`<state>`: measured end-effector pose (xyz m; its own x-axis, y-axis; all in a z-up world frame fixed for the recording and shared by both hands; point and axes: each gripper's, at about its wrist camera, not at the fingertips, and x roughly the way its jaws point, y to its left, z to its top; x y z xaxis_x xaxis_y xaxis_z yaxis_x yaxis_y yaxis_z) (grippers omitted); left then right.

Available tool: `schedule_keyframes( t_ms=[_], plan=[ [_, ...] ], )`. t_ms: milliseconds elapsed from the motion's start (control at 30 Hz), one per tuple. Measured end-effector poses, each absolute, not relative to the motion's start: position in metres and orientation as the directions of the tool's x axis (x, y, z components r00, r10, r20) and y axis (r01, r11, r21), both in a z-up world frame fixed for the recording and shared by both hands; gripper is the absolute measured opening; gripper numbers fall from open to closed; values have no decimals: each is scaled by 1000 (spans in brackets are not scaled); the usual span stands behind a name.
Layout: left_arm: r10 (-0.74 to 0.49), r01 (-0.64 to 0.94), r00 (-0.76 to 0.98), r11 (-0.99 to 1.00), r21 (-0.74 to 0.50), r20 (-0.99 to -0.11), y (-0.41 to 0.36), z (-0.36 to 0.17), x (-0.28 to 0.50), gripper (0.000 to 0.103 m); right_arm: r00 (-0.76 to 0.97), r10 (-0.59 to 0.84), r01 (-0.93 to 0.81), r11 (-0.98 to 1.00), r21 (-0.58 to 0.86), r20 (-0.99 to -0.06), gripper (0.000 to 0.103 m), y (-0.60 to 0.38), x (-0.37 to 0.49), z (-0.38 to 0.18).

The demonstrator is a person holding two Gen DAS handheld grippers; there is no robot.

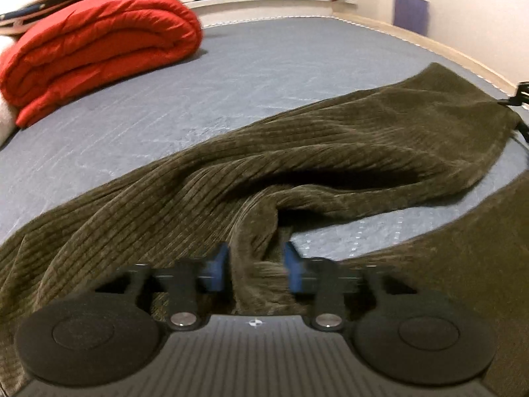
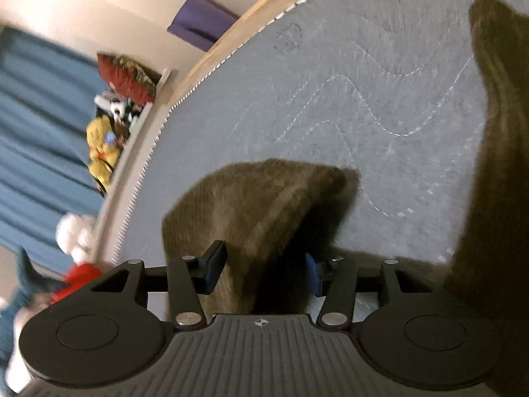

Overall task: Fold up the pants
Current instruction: 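Grasp the grey waistband with the left tool while the right tool holds the leg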

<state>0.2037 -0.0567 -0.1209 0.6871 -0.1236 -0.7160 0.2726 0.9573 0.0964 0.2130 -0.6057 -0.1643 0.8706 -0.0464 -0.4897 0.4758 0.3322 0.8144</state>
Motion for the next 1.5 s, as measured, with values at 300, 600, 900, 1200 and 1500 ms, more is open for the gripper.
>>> schedule_keyframes(
  t_ms=[300,600,900,1200,1500],
  plan=[
    [-193,424,598,899,104,-778,-46,-93,189,24,918,-251,393,688,611,-307,6,-582,206,-85],
    [-267,434,581,901,15,-769,-22,-68,172,63,664,-433,732,545,410,-609,25,-595,191,-91],
    [-275,266,693,957,-118,-666,49,6,134,63,784,-469,615,673,410,-407,44,-543,141,20],
    [-216,122,774,973,-196,-595,140,57,49,14,971,-17,88,954,285,-240,54,-376,57,93],
    [-126,-151,758,921,-360,-640,232,7,18,14,728,490,-506,856,107,-479,37,-189,-16,14]
  ],
)
